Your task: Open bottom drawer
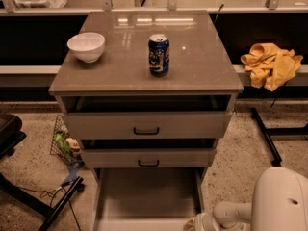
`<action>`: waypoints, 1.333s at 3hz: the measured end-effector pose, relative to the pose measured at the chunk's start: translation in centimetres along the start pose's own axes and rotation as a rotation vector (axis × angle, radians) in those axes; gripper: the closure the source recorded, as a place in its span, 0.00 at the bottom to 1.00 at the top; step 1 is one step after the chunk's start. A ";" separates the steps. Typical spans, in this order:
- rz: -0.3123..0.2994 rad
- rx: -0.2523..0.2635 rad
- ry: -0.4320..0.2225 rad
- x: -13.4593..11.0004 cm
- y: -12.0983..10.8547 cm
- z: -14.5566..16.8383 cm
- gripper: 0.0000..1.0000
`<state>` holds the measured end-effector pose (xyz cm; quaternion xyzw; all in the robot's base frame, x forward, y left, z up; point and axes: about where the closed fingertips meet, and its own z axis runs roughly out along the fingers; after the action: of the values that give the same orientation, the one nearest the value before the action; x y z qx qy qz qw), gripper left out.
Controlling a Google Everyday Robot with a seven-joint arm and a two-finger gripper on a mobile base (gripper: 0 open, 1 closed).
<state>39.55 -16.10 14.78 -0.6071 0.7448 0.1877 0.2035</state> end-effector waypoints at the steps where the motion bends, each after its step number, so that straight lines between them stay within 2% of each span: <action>1: 0.000 -0.003 -0.001 -0.1 0.1 0.1 0.82; 4: 0.001 -0.012 -0.005 -0.2 0.6 0.5 0.13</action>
Offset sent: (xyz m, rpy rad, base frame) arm -0.0012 0.0015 -0.0008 0.0018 0.0023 0.0014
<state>39.06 -15.51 14.45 -0.6075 0.7435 0.1938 0.2018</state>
